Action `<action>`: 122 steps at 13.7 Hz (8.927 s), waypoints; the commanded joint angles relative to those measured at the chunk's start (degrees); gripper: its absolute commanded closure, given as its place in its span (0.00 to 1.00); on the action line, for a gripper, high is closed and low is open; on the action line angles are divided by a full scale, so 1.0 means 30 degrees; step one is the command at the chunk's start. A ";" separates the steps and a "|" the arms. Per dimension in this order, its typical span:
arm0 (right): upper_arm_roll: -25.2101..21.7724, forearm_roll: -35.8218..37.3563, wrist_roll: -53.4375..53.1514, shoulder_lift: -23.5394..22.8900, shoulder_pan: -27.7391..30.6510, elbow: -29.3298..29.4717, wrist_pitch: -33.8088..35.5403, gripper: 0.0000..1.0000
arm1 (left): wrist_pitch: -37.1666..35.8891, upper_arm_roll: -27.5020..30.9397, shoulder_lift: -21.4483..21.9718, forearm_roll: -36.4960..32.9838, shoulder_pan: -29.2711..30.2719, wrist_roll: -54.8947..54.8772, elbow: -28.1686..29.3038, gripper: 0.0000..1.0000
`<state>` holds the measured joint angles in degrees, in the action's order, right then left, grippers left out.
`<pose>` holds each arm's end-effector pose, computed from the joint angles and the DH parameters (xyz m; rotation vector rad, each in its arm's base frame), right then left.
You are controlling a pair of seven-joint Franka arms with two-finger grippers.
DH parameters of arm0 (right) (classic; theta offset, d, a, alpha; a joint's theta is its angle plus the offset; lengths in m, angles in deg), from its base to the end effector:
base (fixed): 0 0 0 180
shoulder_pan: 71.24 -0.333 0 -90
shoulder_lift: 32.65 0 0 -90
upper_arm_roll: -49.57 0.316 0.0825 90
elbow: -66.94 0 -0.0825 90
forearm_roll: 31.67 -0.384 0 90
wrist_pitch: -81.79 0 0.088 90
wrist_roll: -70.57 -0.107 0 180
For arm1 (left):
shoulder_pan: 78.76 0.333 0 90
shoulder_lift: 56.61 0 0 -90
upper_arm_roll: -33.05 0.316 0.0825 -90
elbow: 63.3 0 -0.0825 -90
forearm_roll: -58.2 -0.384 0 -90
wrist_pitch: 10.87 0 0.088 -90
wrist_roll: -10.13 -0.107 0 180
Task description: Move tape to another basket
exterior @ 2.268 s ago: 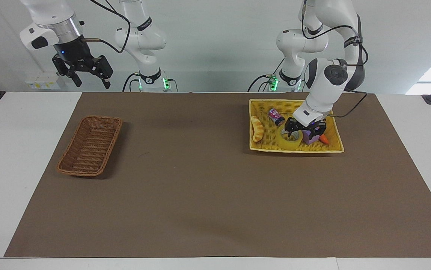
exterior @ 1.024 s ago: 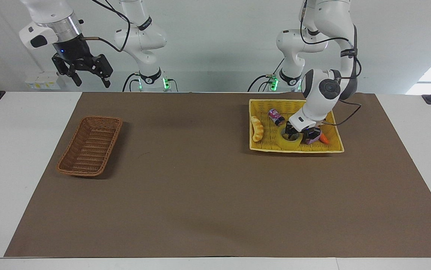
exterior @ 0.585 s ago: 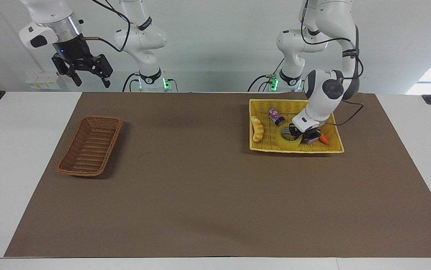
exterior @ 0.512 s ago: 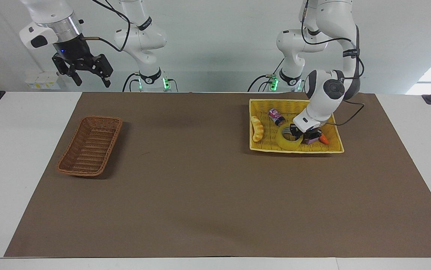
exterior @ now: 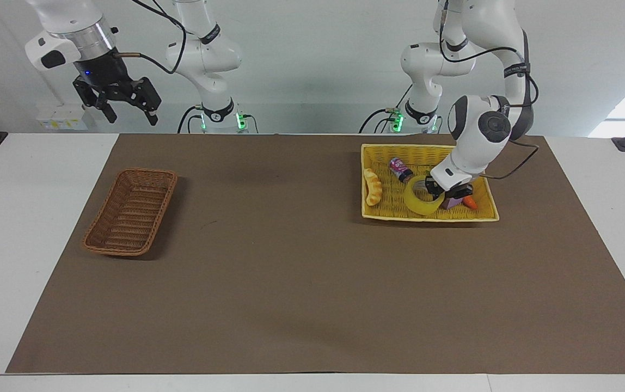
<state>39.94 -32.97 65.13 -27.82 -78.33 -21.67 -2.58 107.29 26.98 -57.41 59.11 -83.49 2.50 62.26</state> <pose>0.5173 -0.0248 0.6718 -3.0975 0.2116 -0.0127 0.5076 -0.0976 0.3682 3.0844 -0.4871 -0.2243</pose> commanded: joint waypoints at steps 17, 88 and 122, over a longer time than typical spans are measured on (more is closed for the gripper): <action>0.0605 -1.0627 -0.3549 -0.3134 -0.6832 -0.4763 -0.9280 0.00 | -0.2799 -0.0761 0.1207 0.5579 -0.4863 1.2150 -0.4526 1.00; 0.0429 -0.9412 2.0009 -0.8172 0.9309 -0.6498 -1.0450 0.00 | -1.1554 -0.0585 0.0794 0.0283 0.2896 0.2161 -1.3227 0.00; 0.0106 0.0843 0.0524 0.0001 0.1545 -0.1401 -0.1759 0.00 | -1.1555 -0.0585 0.0943 0.0283 0.2867 0.2161 -1.3198 0.00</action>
<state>39.85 -30.23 65.91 -28.42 -73.92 -25.45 -7.99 72.67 25.65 -54.97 59.28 -75.76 9.26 22.44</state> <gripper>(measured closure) 0.000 0.000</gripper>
